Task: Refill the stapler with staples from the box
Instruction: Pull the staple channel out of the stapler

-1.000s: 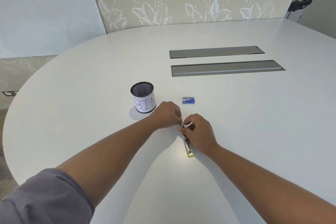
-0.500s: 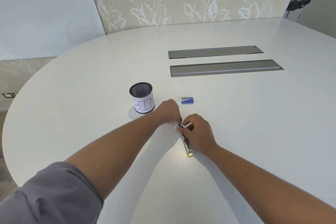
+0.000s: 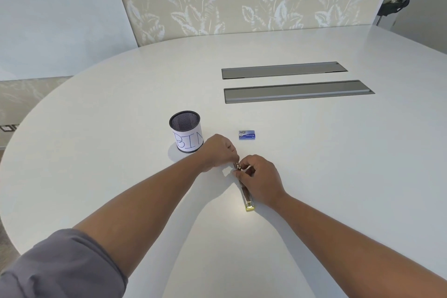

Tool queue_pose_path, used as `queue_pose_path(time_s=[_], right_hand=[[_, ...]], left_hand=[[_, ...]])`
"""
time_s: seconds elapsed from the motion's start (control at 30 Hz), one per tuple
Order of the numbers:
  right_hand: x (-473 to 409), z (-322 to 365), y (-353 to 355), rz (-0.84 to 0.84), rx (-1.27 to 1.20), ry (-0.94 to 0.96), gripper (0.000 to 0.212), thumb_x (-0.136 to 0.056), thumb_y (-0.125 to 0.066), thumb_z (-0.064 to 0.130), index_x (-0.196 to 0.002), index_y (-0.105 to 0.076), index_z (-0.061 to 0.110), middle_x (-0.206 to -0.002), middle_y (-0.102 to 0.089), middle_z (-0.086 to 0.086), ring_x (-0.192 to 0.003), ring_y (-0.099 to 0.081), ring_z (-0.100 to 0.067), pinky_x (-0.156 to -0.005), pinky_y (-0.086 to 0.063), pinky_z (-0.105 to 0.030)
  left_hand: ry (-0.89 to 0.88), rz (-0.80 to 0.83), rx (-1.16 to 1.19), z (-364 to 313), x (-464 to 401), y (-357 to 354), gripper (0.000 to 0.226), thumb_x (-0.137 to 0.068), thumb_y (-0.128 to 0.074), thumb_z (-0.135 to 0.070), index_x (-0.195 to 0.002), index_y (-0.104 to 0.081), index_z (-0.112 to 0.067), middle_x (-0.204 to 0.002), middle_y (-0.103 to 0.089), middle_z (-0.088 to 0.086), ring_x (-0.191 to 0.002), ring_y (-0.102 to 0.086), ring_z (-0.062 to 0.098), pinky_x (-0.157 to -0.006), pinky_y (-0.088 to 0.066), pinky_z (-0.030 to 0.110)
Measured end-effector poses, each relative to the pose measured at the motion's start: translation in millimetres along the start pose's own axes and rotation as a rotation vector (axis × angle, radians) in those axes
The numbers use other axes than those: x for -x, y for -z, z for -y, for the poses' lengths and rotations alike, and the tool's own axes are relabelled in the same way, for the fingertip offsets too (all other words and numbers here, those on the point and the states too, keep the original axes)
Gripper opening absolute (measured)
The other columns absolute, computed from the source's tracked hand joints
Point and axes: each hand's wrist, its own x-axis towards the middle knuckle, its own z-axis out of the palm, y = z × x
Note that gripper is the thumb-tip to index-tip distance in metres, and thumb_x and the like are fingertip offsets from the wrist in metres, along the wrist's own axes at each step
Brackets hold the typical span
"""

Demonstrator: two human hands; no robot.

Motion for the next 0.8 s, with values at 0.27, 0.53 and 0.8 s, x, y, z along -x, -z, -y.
queue_pose_path(time_s=[0.27,0.53,0.8], right_hand=[[-0.2,5.2,0.9,0.021,0.015,-0.019,0.015,-0.08,-0.069,0.039,-0.09,-0.058,0.043,-0.091,-0.064,0.026,-0.071,-0.065,0.0,-0.061,-0.041,-0.022],[-7.3,16.6,11.7,-0.006,-0.439,-0.15,0.006,-0.094,-0.066,0.033,-0.097,-0.07,0.031,-0.071,-0.065,0.017,-0.061,-0.06,-0.008,-0.053,-0.05,-0.024],[-43.7,27.2,10.8,0.179,-0.335,-0.074,0.02,-0.085,-0.079,0.024,-0.105,-0.078,0.028,-0.086,-0.076,-0.005,-0.066,-0.06,-0.012,-0.073,-0.056,-0.031]], left_hand=[[0.02,-0.055,0.491,23.0,0.8,3.6,0.013,-0.079,-0.074,0.005,-0.085,-0.07,-0.006,-0.07,-0.07,0.006,-0.062,-0.063,0.016,-0.062,-0.058,0.025],[0.001,-0.054,0.757,41.7,4.1,-5.9,0.012,-0.086,-0.075,0.001,-0.097,-0.073,-0.004,-0.08,-0.073,0.005,-0.072,-0.067,0.013,-0.067,-0.058,0.022],[-0.046,-0.075,0.791,50.0,1.4,-9.2,0.008,-0.09,-0.071,0.0,-0.097,-0.071,-0.004,-0.082,-0.075,0.005,-0.075,-0.072,0.013,-0.07,-0.059,0.023]])
